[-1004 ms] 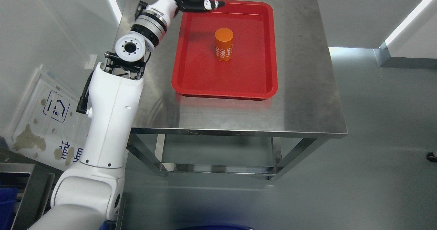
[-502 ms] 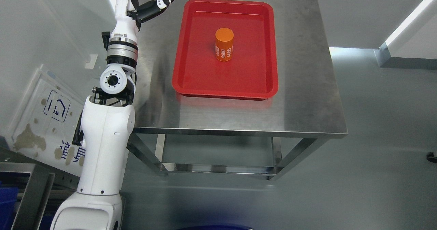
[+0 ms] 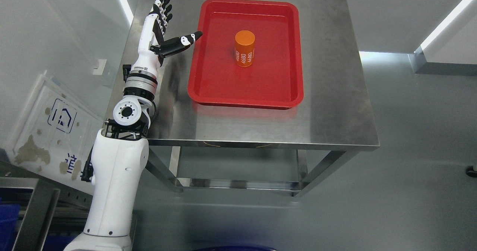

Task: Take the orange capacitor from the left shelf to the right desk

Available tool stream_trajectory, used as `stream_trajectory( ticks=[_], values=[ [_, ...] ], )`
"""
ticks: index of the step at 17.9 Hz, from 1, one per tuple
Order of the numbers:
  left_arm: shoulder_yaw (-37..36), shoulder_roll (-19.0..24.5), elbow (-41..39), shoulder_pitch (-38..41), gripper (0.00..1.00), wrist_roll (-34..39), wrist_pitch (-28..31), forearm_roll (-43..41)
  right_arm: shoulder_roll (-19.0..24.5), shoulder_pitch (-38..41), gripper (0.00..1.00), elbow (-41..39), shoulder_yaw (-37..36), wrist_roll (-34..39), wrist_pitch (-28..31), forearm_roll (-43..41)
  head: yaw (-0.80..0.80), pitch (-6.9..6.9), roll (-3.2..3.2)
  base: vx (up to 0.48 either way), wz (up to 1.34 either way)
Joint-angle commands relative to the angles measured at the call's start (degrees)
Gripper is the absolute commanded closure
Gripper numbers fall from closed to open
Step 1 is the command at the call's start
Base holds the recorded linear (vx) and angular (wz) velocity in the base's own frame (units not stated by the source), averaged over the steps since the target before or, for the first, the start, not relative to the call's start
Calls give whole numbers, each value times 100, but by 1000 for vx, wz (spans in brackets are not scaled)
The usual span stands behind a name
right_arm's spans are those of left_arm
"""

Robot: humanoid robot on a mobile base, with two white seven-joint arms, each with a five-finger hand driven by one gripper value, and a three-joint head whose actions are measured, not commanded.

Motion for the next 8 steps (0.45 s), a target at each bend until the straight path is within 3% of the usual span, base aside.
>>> stream_trajectory(
  ticks=[1, 8],
  values=[
    [-54, 101, -230, 149, 0, -43, 16, 25, -100, 9, 0, -193, -62, 23, -15, 0, 0, 0, 0, 0, 0],
    [69, 101, -238, 131, 0, -43, 7, 25, -100, 9, 0, -193, -62, 23, -15, 0, 0, 0, 0, 0, 0]
  ],
)
